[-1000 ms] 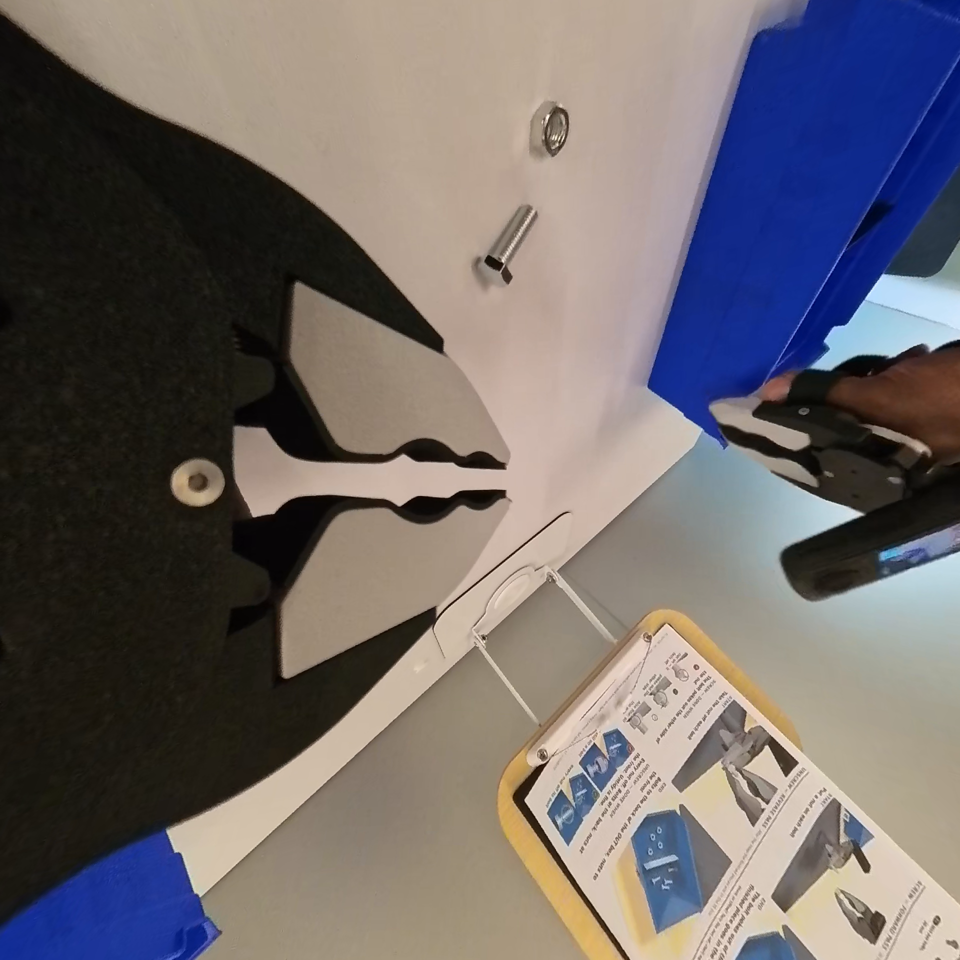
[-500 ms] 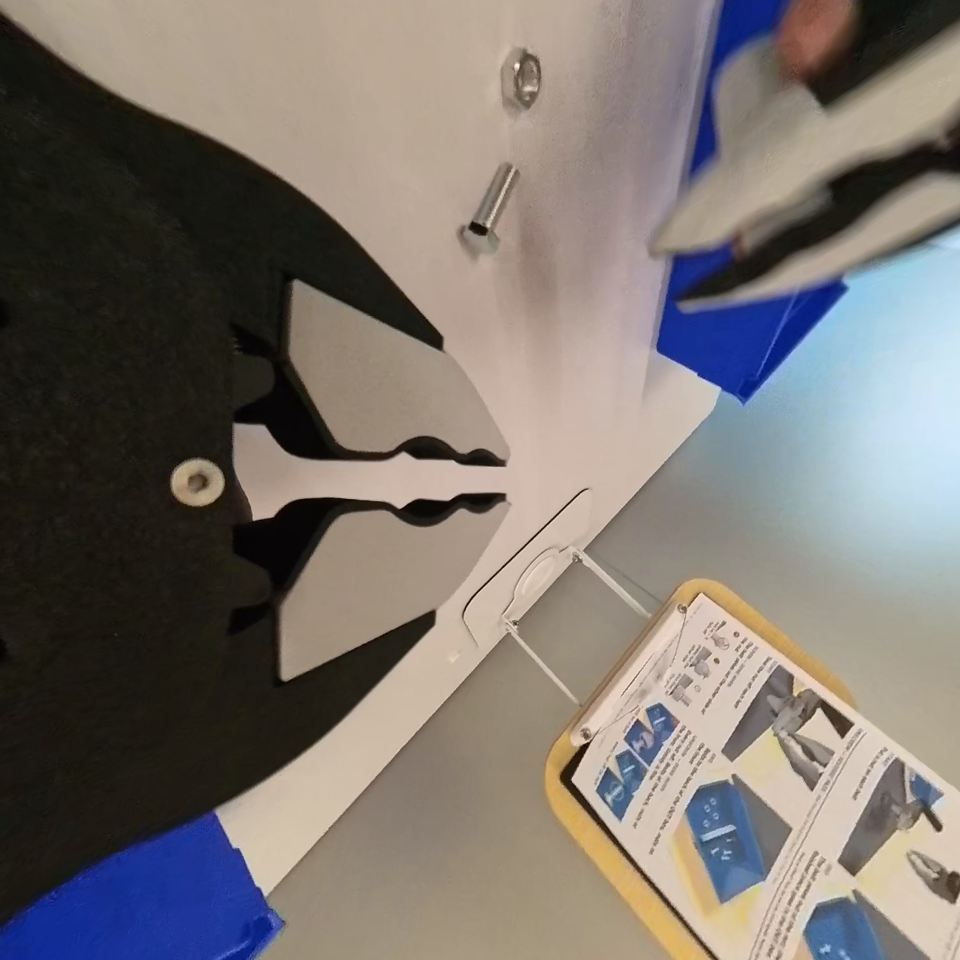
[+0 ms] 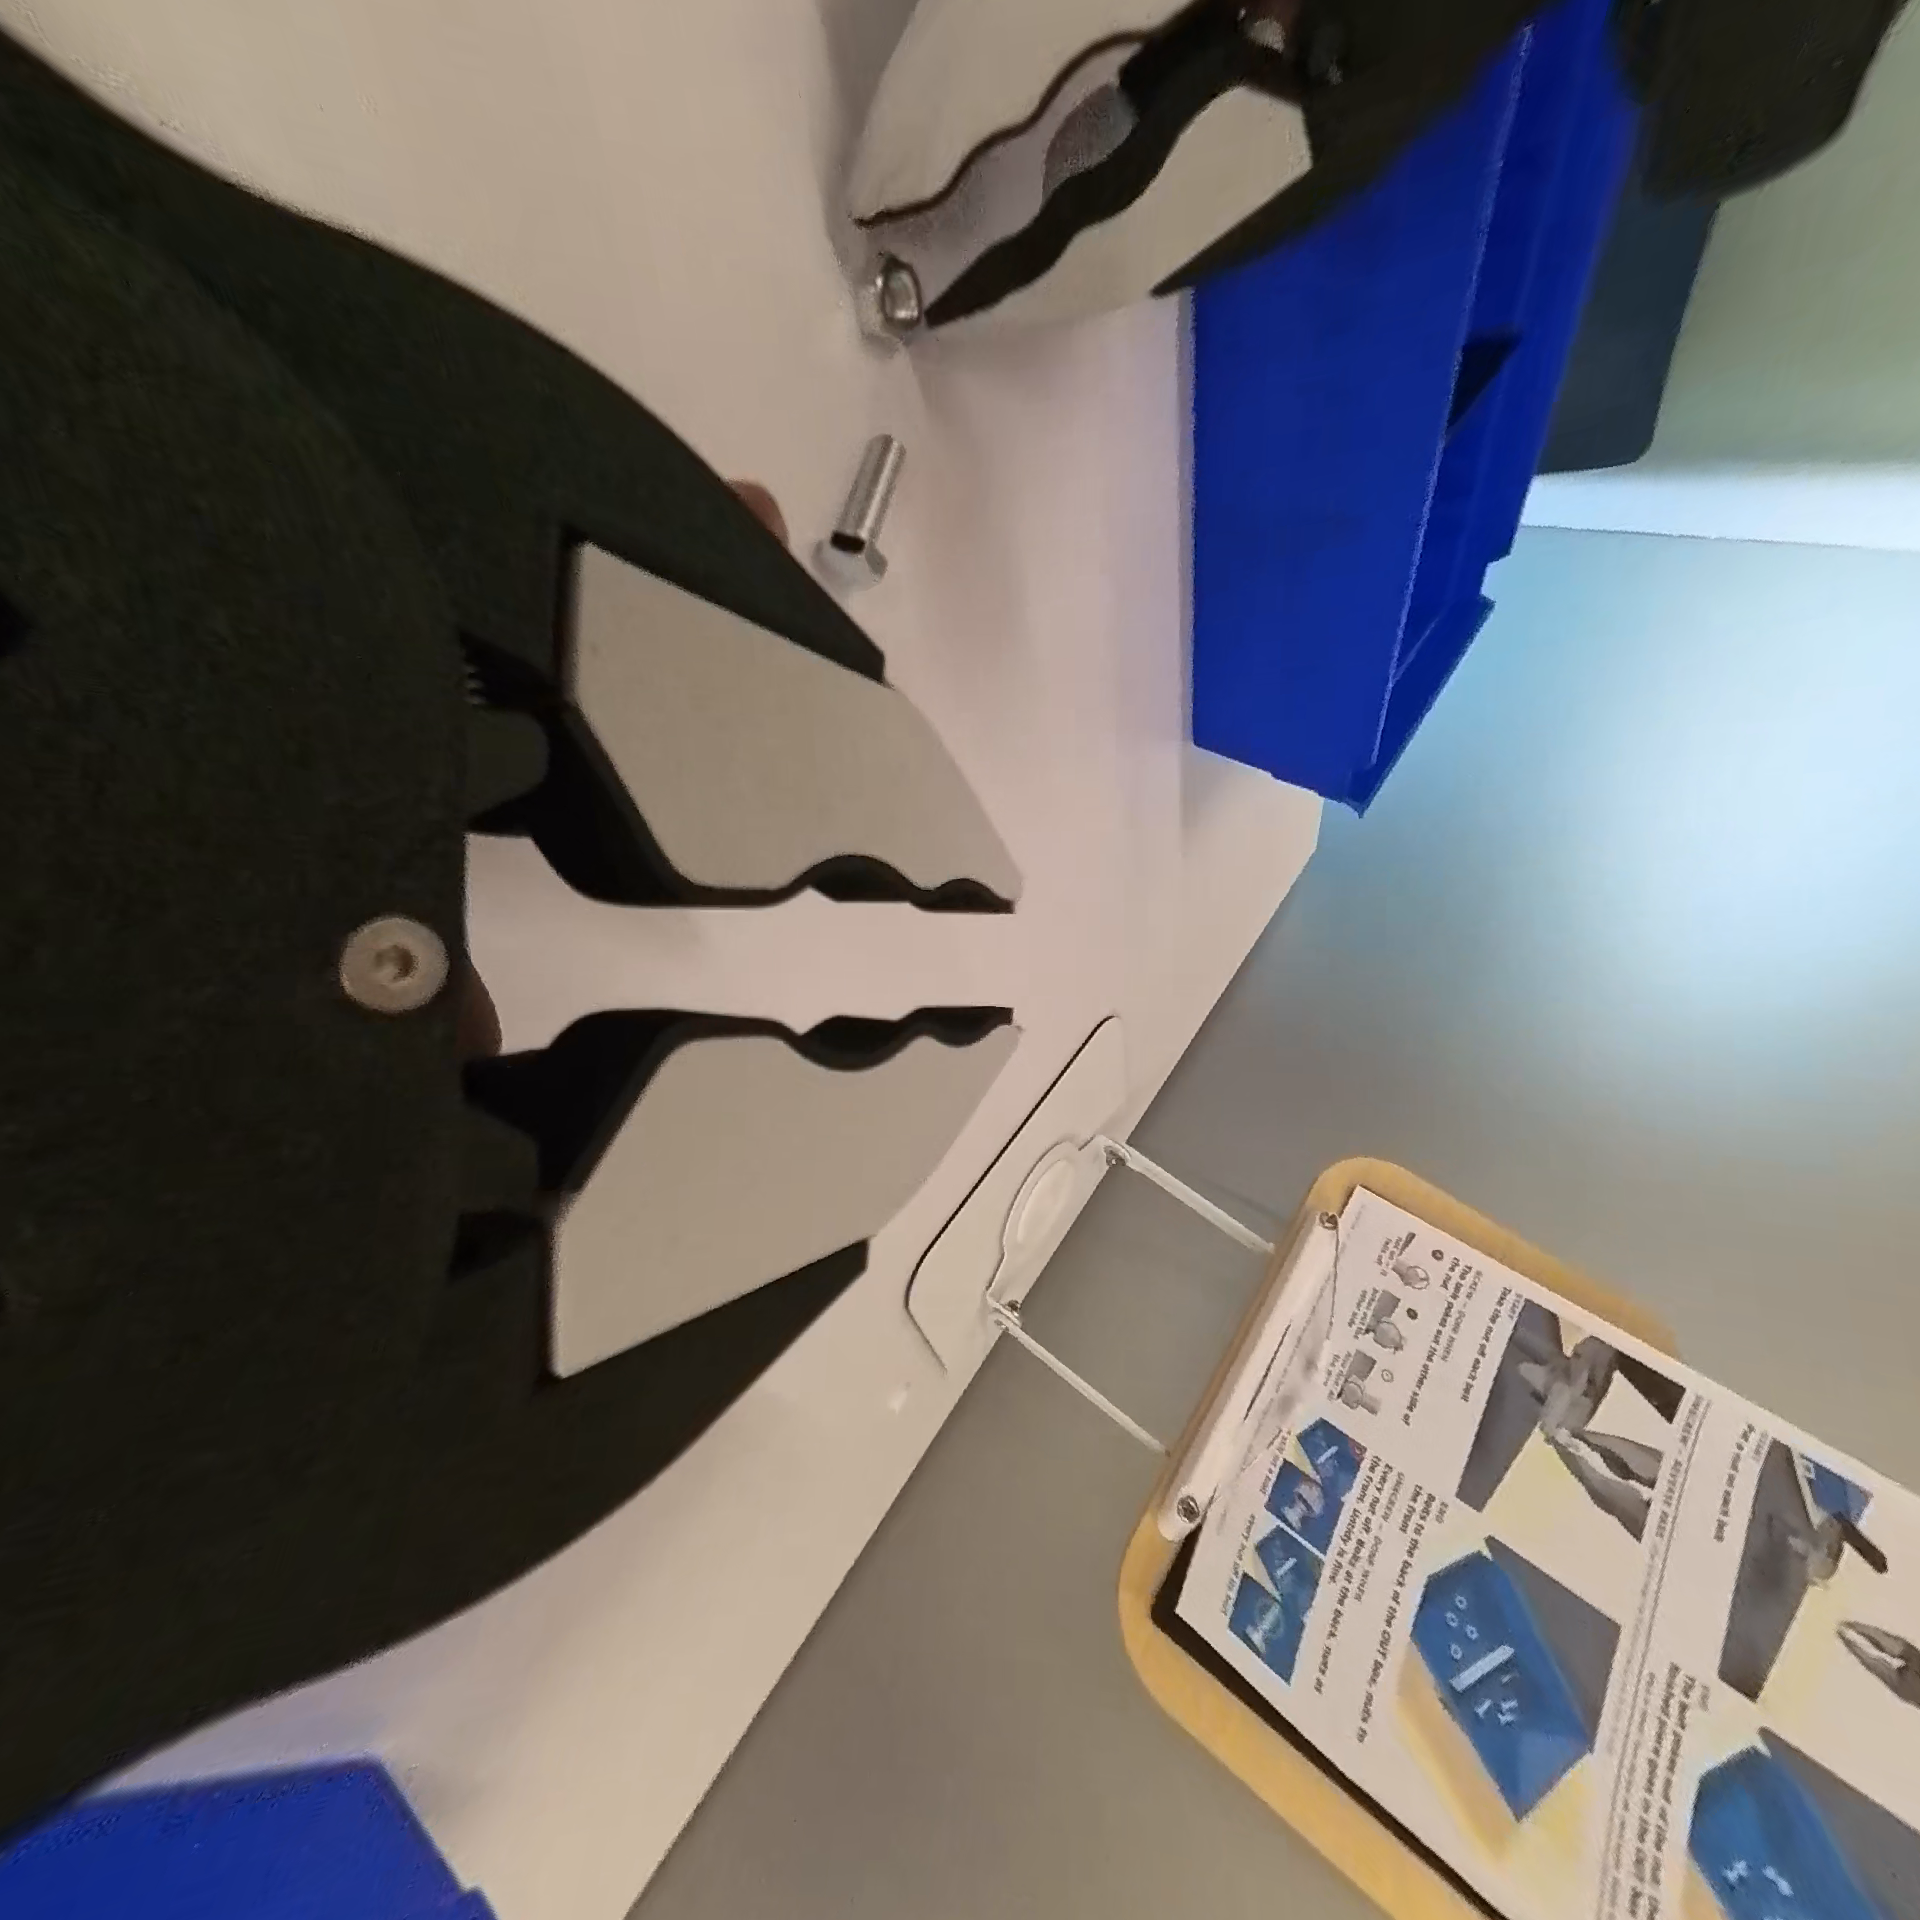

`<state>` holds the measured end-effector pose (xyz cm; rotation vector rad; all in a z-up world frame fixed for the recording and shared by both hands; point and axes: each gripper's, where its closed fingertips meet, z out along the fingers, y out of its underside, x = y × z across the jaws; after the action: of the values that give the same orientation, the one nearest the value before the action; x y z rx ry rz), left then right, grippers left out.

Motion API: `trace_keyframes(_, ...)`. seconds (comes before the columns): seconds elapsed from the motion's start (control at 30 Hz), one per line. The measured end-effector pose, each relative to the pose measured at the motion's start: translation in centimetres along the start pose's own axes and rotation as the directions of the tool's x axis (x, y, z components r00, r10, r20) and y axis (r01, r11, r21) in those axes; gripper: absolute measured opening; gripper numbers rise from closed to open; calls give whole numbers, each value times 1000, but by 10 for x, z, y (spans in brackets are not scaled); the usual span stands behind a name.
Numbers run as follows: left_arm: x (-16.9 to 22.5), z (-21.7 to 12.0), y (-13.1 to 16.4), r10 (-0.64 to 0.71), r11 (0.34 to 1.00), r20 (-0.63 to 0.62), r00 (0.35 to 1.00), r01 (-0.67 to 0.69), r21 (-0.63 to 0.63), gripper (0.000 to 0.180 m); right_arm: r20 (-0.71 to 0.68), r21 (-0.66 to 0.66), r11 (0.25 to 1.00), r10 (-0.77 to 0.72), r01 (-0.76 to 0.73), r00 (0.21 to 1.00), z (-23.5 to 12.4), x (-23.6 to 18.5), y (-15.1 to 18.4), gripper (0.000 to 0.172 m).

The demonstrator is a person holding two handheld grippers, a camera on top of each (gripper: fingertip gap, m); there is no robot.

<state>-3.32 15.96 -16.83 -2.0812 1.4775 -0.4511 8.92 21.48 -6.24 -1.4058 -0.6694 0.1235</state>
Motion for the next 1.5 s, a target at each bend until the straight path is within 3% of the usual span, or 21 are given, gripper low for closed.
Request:
trace_keyframes(0.2, 44, 10, -20, -58, 996, -165, 985, 68, 56, 23, -2, -7, 1000, -26, 26, 1000, 1, -3, 1, 16)
trace_keyframes(0.27, 43, 8, -28, -41, 995, -151, 988, 54, 84, 26, 0, -11, 1000, -18, 18, 1000, 1, -2, 2, 16)
trace_keyframes(0.4, 3, -3, -44, -13, 993, -34, 999, 17, 120, 27, 9, -13, 1000, -23, 23, 1000, 1, -4, 3, 15)
trace_keyframes(0.63, -23, 18, -16, 105, 965, -29, 994, -109, -238, 19, 14, -26, 994, -103, 104, 995, 2, -10, 5, 14)
trace_keyframes(0.93, 38, 31, -41, 49, 994, -307, 950, -75, -74, 27, -8, -24, 996, -82, 82, 997, 2, -1, 2, 13)
trace_keyframes(1.13, 4, 13, -51, 288, 956, -205, 935, -295, -1, 35, -8, -21, 995, -93, 92, 996, 1, 0, 1, 13)
trace_keyframes(1.23, -5, 5, -46, 472, 872, -262, 842, -489, -1, 46, 1, -19, 995, -101, 101, 995, 0, -3, 0, 13)
trace_keyframes(1.4, -17, 23, -57, 499, 855, -319, 806, -518, 31, 46, 13, -12, 992, -123, 124, 992, -2, -6, -1, 13)
trace_keyframes(1.5, -17, 28, -49, 495, 850, -380, 782, -526, 24, 46, 17, -15, 993, -118, 118, 993, -2, -6, 2, 13)
